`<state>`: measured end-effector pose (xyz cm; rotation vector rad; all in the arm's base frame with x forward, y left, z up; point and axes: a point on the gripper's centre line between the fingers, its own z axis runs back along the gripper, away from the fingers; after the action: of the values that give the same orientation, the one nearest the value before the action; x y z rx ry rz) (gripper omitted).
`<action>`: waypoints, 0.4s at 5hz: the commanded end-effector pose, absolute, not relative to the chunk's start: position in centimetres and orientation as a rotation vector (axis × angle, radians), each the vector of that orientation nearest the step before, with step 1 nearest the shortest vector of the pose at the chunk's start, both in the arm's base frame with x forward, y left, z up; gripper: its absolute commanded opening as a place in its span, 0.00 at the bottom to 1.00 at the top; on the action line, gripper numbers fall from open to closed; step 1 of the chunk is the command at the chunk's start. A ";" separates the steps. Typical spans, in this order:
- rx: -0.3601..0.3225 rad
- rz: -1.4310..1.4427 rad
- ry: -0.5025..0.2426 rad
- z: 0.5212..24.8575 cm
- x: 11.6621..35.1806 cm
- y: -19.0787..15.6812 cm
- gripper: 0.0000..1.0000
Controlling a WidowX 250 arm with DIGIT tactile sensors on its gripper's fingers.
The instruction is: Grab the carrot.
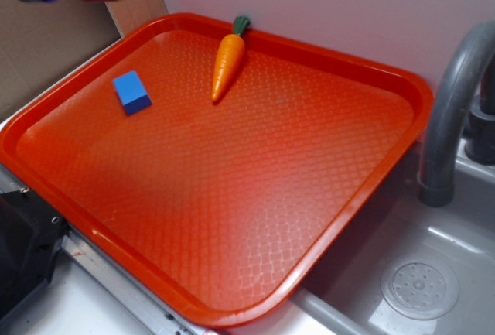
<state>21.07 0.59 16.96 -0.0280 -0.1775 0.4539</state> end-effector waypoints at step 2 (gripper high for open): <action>0.007 0.494 -0.326 10.0 31.2 2.5 1.00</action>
<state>30.37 1.76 7.83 0.0148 -0.2666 0.4918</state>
